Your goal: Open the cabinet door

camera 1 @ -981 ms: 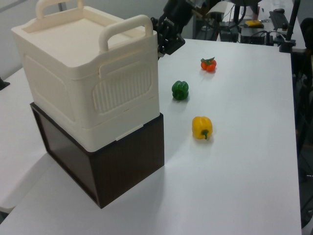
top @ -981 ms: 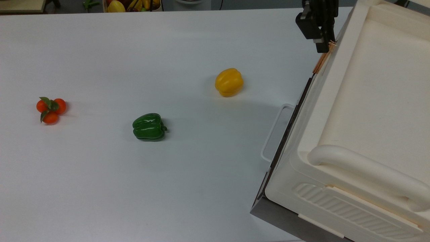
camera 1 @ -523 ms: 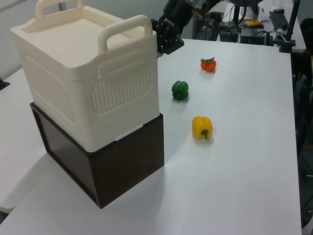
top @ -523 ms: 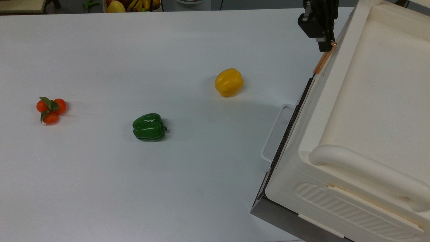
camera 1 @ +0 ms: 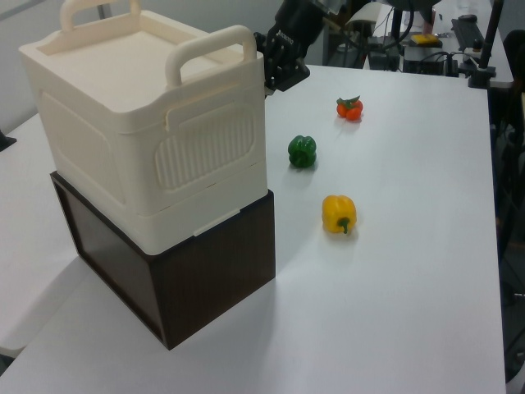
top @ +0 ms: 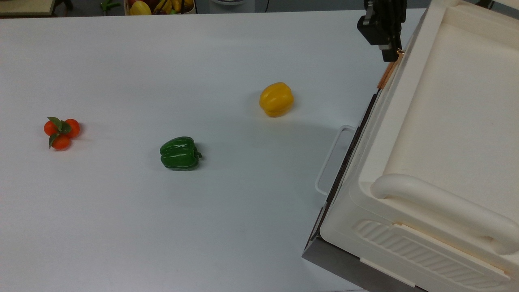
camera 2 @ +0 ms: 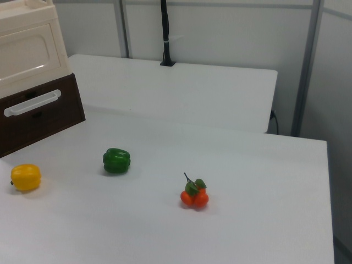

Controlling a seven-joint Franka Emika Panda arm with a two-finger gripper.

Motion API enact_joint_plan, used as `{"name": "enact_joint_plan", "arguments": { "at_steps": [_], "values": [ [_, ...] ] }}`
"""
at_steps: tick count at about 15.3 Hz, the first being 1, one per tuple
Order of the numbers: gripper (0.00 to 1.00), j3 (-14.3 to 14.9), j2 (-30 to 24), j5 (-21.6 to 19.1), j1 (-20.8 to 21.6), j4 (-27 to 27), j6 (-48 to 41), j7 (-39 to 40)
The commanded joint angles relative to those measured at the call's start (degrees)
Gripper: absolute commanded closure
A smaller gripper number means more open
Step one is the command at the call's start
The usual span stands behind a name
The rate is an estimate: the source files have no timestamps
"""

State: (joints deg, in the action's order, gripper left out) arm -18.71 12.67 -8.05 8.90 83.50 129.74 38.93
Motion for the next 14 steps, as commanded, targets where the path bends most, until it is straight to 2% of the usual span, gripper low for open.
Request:
{"name": "enact_joint_plan", "arguments": {
  "at_steps": [1, 9, 14],
  "values": [
    [1.0, -0.36, -4.49, -0.48, -2.13, 3.34, -6.77, 0.63],
    [1.0, 0.52, -5.38, -0.39, -5.38, 3.43, -13.11, 0.54],
    [0.99, 5.34, -5.73, -0.39, -6.0, 3.95, -13.11, 0.89]
  ]
}}
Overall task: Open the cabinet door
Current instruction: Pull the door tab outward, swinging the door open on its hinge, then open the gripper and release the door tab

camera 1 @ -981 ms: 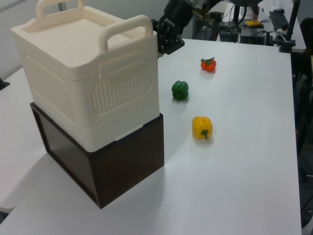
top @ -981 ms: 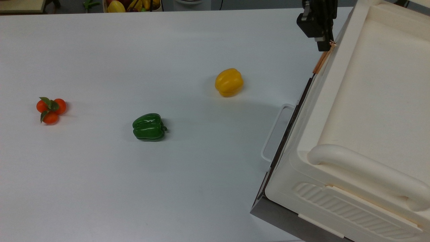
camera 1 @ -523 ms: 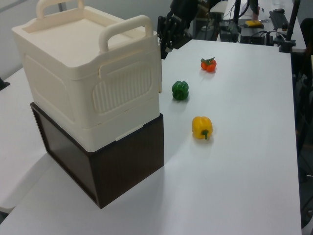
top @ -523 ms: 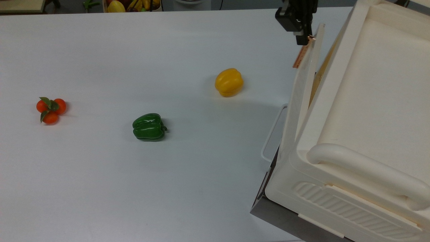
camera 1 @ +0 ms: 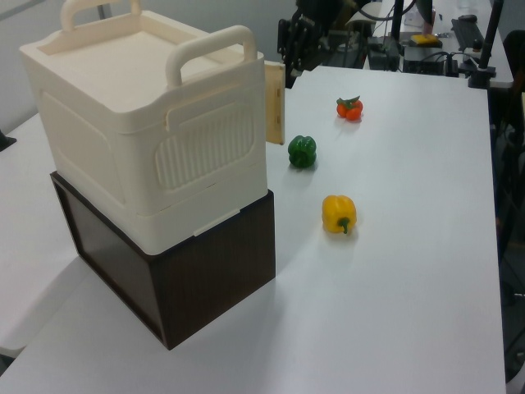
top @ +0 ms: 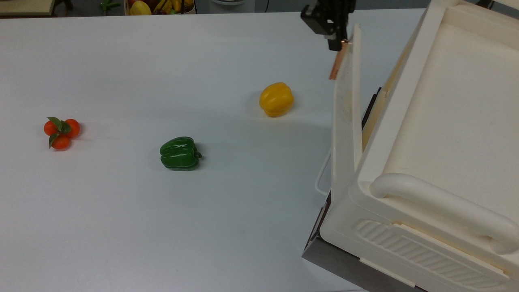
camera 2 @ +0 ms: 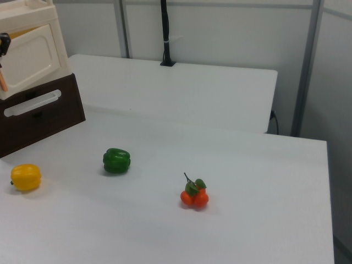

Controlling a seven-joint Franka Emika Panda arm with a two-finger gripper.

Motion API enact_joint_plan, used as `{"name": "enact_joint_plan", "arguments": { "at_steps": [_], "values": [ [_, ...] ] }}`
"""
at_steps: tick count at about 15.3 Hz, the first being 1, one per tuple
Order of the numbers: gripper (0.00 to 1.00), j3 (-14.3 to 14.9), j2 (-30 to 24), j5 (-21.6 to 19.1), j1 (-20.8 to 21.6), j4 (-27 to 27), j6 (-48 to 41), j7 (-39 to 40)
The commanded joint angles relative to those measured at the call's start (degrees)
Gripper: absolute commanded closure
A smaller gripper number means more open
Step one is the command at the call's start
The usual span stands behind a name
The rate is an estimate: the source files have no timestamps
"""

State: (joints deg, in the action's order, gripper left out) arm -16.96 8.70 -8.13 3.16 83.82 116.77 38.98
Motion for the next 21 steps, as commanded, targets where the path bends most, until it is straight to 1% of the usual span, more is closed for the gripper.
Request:
{"name": "enact_joint_plan", "arguments": {
  "at_steps": [1, 4, 8, 9, 12, 15, 18, 21],
  "values": [
    [0.99, 4.65, -1.76, -0.31, -0.26, 3.63, -0.14, 1.01],
    [0.98, 8.16, -1.76, -0.31, -0.26, 3.63, 0.13, 1.27],
    [0.97, 11.59, -1.41, -0.31, -0.26, 3.54, 1.0, 1.28],
    [0.97, 12.04, -1.06, -0.31, -0.26, 3.45, 2.14, 1.28],
    [0.94, 12.92, -0.01, -0.4, -0.26, 3.89, 9.34, 0.49],
    [0.94, 13.88, 0.35, -0.66, -0.44, 3.89, 11.9, 0.4],
    [0.94, 13.98, 1.14, -0.66, -0.44, 3.89, 16.11, -1.09],
    [0.93, 13.98, -0.69, -0.58, -1.84, 4.59, 13.76, -1.36]
  ]
}}
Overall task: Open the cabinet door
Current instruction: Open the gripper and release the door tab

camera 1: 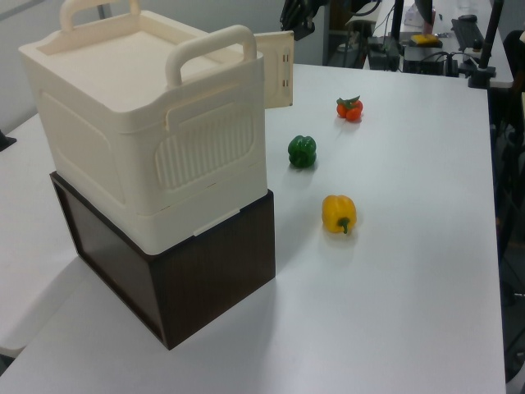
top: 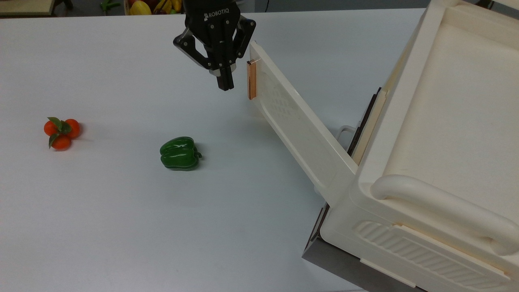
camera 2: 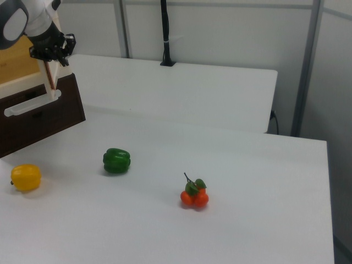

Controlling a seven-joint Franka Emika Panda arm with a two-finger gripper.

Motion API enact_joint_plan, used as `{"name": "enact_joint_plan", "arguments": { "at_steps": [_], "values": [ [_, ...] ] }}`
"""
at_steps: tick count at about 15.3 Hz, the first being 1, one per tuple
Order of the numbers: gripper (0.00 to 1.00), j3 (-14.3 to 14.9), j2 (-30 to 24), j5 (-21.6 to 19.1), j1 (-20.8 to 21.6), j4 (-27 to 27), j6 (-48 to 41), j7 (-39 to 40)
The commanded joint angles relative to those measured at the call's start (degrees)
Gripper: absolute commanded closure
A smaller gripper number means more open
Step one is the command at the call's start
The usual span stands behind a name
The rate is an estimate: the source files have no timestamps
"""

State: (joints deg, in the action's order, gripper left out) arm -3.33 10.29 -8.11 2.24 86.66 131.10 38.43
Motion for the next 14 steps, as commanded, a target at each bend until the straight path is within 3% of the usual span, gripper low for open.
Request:
{"name": "enact_joint_plan", "arguments": {
  "at_steps": [1, 3, 5, 6, 7, 10, 14],
  "values": [
    [0.9, 0.34, -3.51, -0.59, -1.36, 1.94, -3.28, -0.81],
    [0.83, 0.43, -5.1, -0.59, -1.89, 1.41, -9.17, -0.55],
    [0.58, 0.34, -6.68, -0.67, -1.54, 1.32, -11.65, -0.46],
    [0.41, 0.0, -7.21, -0.59, -1.28, 1.32, -13.22, -0.63],
    [0.03, -0.36, -7.82, -0.59, -1.19, 1.32, -16.02, 0.06],
    [0.0, -0.8, -8.44, -0.67, 0.04, 1.24, -19.22, -0.63],
    [0.0, -1.15, -7.83, -2.34, 1.01, 0.88, -14.05, -4.58]
  ]
}}
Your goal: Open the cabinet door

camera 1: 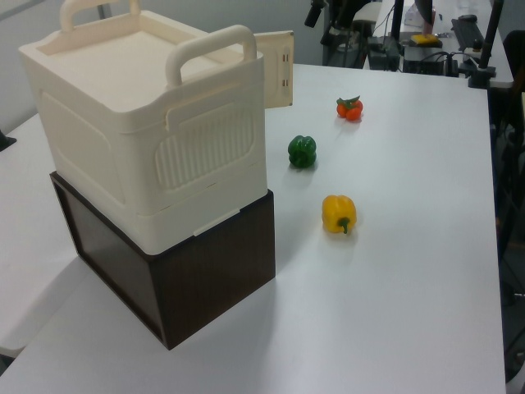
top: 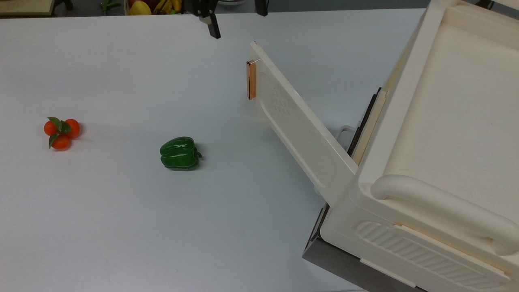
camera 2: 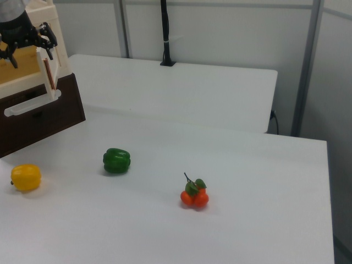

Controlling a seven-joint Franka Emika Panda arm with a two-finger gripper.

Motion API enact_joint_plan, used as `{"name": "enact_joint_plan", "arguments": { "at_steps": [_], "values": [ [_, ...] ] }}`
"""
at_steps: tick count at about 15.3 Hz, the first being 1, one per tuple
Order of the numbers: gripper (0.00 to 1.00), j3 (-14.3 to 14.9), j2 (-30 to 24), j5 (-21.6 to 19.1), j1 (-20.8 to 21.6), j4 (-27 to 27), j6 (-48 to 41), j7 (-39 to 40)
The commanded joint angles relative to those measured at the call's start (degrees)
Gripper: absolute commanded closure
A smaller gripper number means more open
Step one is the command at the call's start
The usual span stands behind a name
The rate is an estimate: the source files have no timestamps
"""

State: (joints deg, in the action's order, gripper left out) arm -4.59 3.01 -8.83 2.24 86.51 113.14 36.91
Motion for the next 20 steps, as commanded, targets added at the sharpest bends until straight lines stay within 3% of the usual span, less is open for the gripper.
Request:
{"name": "enact_joint_plan", "arguments": {
  "at_steps": [1, 8, 14, 20],
  "values": [
    [0.0, 0.11, -0.2, -1.55, 1.1, 1.12, 6.1, -3.77],
    [0.0, 0.19, 3.58, -0.76, 0.75, 1.39, 16.13, -4.22],
    [0.0, 0.98, 4.64, -0.67, -0.39, 1.39, 16.93, -3.43],
    [0.0, 3.44, 7.27, -0.58, -0.83, 1.39, 23.95, -3.43]
  ]
}}
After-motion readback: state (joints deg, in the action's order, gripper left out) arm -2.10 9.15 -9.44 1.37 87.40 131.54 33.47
